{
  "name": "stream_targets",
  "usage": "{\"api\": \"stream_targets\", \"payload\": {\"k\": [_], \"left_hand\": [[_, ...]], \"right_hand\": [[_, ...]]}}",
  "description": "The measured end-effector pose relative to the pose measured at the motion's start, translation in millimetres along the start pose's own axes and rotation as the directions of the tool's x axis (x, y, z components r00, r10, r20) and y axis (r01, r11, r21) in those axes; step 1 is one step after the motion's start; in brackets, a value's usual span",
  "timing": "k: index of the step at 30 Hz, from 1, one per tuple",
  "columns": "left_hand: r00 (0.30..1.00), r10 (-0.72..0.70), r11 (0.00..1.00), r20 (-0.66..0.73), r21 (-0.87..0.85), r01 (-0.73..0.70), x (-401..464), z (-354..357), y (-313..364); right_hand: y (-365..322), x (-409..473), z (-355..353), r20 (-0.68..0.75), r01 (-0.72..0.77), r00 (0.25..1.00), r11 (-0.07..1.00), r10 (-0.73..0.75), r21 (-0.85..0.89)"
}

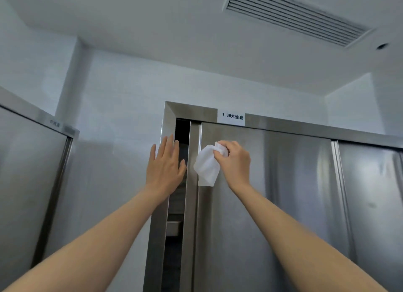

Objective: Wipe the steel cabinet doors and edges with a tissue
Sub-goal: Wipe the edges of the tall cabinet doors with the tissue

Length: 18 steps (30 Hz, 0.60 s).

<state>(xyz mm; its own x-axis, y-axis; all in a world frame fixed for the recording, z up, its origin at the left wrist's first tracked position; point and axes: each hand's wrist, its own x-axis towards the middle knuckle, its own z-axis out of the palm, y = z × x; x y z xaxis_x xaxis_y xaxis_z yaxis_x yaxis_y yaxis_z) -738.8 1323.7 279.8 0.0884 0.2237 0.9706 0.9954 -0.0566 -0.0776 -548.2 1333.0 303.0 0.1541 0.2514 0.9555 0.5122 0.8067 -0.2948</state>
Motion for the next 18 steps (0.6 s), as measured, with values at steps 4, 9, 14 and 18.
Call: {"api": "stream_targets", "payload": {"k": [4, 9, 14, 18], "left_hand": [[1.0, 0.015, 0.999, -0.012, 0.03, -0.015, 18, 14, -17], [0.995, 0.071, 0.997, -0.063, 0.008, -0.071, 15, 37, -32], [0.985, 0.099, 0.995, -0.144, -0.014, -0.102, 12, 62, -37], [0.978, 0.112, 0.992, -0.179, -0.039, -0.12, 12, 70, -38]], "right_hand": [[-9, 38, 27, -0.054, 0.042, 0.998, 0.999, -0.041, 0.013], [0, 56, 62, -0.104, 0.124, 0.985, 0.982, -0.14, -0.144], [24, 32, 99, -0.18, 0.266, 0.927, 0.914, -0.33, -0.306], [32, 7, 112, -0.243, 0.423, 0.832, 0.854, -0.499, -0.305]]}}
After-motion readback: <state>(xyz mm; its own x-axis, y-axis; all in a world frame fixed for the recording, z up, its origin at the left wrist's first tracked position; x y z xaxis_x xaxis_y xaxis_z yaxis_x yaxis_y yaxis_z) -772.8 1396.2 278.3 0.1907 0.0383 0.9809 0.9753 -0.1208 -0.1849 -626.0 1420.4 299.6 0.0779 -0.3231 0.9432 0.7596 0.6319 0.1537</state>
